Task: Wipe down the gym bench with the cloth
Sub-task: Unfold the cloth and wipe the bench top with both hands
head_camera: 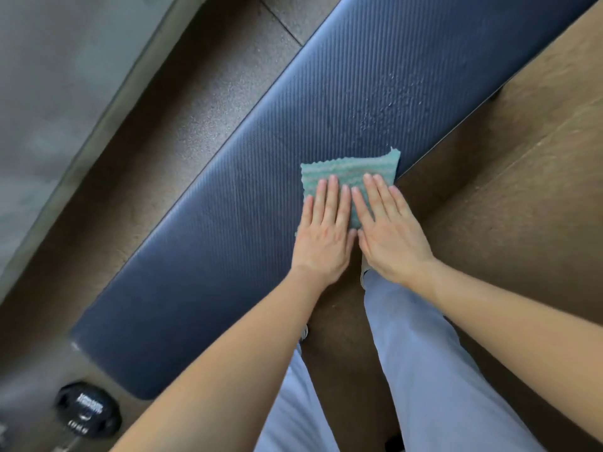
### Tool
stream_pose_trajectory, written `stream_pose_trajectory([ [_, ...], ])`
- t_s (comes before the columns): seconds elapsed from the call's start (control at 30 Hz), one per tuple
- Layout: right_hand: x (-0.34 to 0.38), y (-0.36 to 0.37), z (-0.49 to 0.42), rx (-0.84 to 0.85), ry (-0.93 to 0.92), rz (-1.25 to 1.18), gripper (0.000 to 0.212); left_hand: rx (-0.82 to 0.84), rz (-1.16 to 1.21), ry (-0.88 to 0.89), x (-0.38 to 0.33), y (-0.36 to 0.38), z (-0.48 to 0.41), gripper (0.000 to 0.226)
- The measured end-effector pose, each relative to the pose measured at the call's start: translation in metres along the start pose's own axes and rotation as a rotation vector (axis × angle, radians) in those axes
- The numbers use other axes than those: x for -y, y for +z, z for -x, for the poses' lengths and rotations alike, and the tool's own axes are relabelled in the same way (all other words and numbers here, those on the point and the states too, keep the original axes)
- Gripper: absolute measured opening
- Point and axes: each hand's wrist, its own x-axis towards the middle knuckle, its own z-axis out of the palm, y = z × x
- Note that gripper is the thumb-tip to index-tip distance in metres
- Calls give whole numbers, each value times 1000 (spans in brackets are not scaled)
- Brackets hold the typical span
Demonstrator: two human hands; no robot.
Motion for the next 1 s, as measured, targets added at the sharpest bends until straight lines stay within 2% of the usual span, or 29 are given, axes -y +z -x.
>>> stream_pose_trajectory([
  [0.17, -7, -5, -24, -30, 42, -50, 70, 7, -25, 8, 10, -13, -22, 68],
  [0.4, -43, -56, -143, -175, -22, 39, 68, -131, -48, -54, 71, -71, -119, 67],
  [0.57, -71, -91, -205, -192, -114, 97, 69, -159, -5, -115, 100, -102, -171, 69],
  [0.67, -72, -87, -196, -187, -91, 111, 69, -170, -49, -119, 95, -100, -167, 69],
  [0.8, -66, -67, -145, -116, -13, 121, 71, -135, -82, 14, 70, -86, -143, 69],
  [1.0, -57, -32, -40, 29, 190, 14, 75, 3, -40, 150, -4, -46, -91, 75],
])
